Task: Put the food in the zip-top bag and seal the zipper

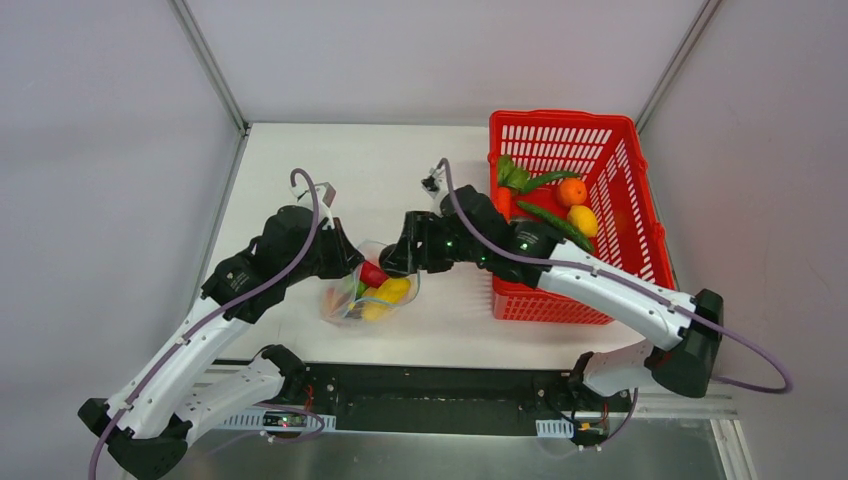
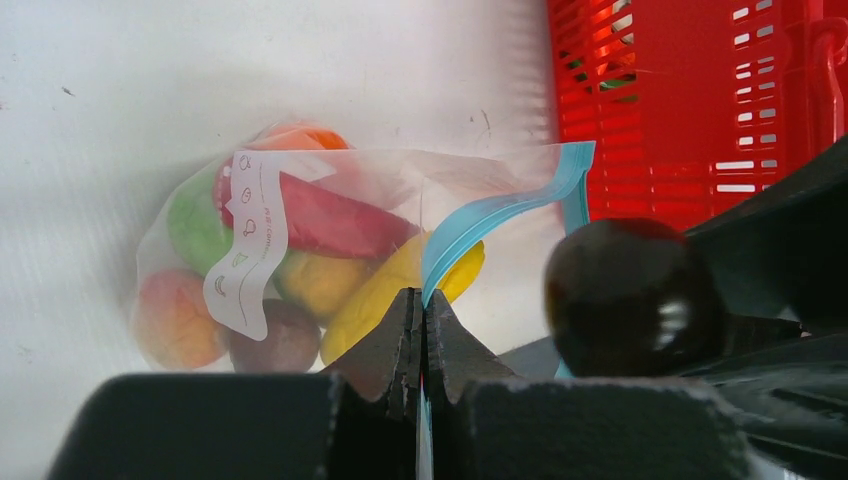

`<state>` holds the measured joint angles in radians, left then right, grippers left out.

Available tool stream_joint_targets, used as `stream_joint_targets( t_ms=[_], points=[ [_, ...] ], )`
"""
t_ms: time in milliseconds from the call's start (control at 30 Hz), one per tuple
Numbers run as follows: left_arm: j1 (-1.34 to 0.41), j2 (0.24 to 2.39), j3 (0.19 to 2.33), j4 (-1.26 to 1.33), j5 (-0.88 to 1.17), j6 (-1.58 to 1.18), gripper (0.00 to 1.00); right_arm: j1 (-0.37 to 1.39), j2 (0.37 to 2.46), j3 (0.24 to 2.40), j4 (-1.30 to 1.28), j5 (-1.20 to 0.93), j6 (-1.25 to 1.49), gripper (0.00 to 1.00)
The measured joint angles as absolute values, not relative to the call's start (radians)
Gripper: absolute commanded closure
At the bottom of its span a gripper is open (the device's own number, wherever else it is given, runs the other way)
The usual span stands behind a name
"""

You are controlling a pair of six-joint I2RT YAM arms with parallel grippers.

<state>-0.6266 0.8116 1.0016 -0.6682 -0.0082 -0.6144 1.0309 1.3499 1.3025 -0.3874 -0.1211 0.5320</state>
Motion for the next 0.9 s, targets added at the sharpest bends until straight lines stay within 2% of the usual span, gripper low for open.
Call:
stream_joint_targets(
  t_ms=[333, 667, 900],
  points=[
    [-0.627, 0.796, 1.002, -0.677, -0.012, -0.618, 1.0, 1.123, 1.525, 1.378, -0.392, -0.007, 0.482, 0.5],
    [-0.627, 0.773, 1.002, -0.693, -0.044, -0.623, 1.0, 1.122, 1.557, 1.378, -0.346, -0.096, 0.477, 0.29],
    [-0.626, 0.773, 1.002, -0.693, -0.063, -0.628, 1.0, 1.122, 1.557, 1.378, -0.316, -0.121, 0.473, 0.26]
  ],
)
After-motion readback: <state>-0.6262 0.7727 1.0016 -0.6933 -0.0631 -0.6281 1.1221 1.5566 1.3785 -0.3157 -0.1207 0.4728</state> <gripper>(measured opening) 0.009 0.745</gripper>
